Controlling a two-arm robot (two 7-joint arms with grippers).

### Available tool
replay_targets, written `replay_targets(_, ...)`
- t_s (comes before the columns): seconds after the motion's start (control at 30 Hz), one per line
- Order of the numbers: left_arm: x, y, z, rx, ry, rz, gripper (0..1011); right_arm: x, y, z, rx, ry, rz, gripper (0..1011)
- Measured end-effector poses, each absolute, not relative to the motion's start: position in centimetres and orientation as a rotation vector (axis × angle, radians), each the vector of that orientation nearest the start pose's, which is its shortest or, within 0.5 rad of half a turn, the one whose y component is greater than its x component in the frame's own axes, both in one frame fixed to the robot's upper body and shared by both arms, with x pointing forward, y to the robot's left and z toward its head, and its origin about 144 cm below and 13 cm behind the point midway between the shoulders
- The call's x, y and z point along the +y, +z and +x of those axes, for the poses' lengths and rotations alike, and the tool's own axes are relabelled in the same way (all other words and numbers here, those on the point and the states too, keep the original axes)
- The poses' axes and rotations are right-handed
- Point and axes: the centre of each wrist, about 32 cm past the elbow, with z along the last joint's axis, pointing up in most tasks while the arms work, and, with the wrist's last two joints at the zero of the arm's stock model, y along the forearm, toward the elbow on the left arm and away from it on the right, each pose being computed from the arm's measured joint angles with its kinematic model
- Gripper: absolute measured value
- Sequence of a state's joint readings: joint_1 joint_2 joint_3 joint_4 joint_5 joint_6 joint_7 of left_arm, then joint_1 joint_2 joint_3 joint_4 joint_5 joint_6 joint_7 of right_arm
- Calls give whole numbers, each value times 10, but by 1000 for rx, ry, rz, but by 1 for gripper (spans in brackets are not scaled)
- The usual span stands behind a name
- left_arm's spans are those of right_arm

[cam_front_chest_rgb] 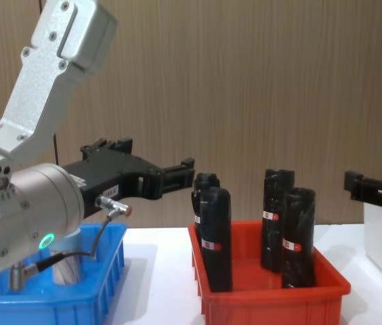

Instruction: Pick the cotton swabs from the blue box and place them into the white box.

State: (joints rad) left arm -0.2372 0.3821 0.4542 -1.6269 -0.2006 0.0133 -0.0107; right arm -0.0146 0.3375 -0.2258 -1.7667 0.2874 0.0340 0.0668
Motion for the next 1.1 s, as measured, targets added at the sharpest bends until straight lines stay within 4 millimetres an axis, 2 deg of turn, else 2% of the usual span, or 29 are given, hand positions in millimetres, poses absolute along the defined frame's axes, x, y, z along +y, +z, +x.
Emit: replay_targets(1.1,198,1204,492,-268,1124,61,1000,-237,1189,443,-75,-1229,26,1002)
